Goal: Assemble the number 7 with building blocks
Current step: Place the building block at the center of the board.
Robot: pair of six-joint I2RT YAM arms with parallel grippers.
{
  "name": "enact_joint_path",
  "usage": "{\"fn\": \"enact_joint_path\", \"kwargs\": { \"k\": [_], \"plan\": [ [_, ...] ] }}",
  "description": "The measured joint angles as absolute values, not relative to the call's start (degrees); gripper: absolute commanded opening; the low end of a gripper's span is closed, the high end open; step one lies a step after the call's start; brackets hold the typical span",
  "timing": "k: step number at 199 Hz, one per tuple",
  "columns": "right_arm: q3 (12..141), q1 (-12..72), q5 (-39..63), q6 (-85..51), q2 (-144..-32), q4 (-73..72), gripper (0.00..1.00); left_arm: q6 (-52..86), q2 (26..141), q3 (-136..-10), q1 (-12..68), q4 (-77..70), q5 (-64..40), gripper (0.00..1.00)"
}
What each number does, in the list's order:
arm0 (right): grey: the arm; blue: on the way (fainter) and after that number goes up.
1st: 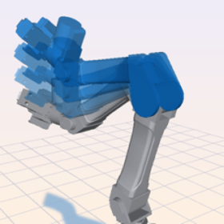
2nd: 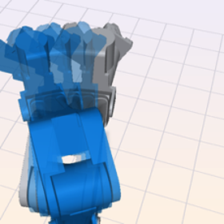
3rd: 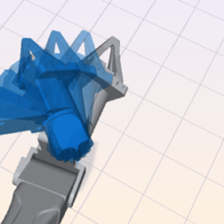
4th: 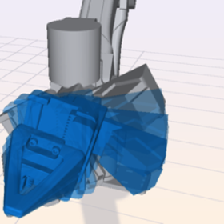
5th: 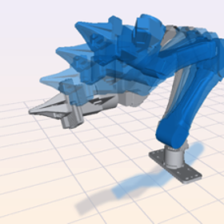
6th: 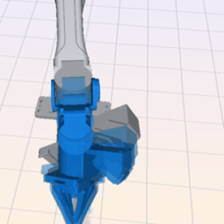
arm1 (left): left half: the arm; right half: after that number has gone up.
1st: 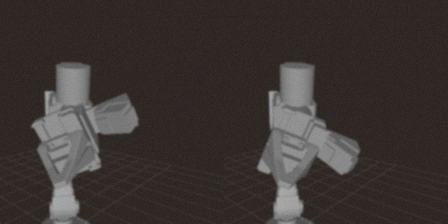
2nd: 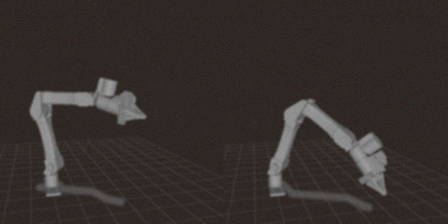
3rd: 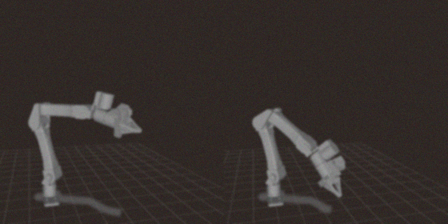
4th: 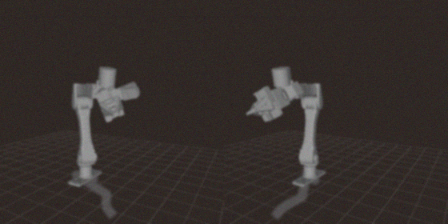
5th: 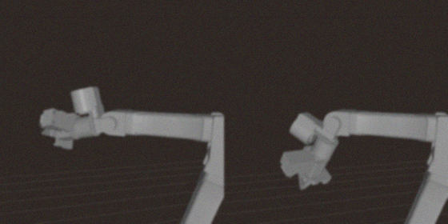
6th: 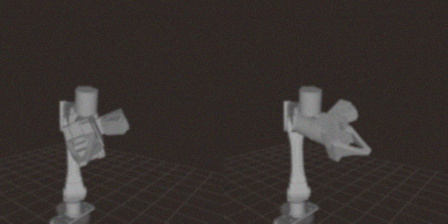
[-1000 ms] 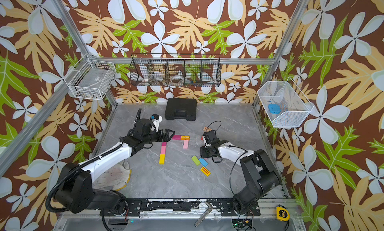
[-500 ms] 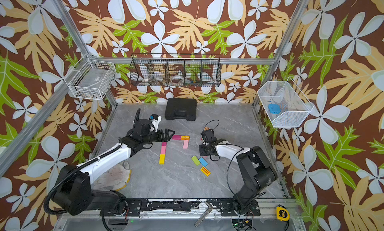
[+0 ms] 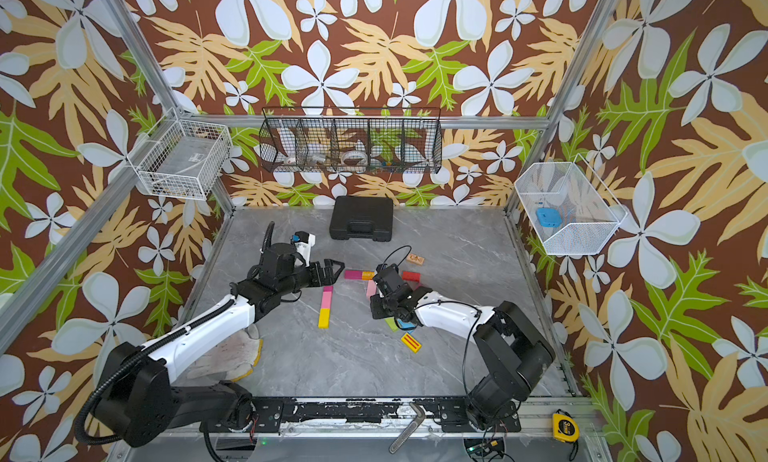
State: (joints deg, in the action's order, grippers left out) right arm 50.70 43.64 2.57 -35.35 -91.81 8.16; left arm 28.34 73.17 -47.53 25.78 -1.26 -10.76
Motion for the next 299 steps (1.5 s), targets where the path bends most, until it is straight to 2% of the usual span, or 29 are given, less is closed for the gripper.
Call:
{"fn": "enact_joint_path", "kwargs": {
  "k": [29, 108, 130, 161, 202, 299],
  "plan": [
    [50.6, 46.5, 0.0, -40.6, -93.7, 5.5, 0.25, 29.2, 71.2, -46.0, 25.8, -2.5, -9.9, 1.0],
    [51.7, 46.9, -5.9, -48.2, -98.7, 3.1, 0.29, 29.8, 70.1, -45.4, 25.8, -3.4, -9.5, 1.0],
    [52.8, 46.8, -7.3, -48.6, -99.7, 3.0, 0.34, 29.8, 70.2, -45.4, 25.8, -3.5, -9.5, 1.0],
    [53.6, 46.8, -7.9, -48.4, -100.6, 3.2, 0.46, 29.8, 70.5, -45.4, 25.8, -3.5, -9.5, 1.0],
    [54.2, 46.8, -9.3, -43.6, -98.7, 4.1, 0.55, 29.8, 71.0, -45.4, 25.8, -3.5, -9.5, 1.0],
    [47.8, 43.2, -3.8, -24.9, -90.8, 12.9, 0.57, 29.6, 71.5, -46.1, 25.8, -3.4, -9.3, 1.0]
  ]
}}
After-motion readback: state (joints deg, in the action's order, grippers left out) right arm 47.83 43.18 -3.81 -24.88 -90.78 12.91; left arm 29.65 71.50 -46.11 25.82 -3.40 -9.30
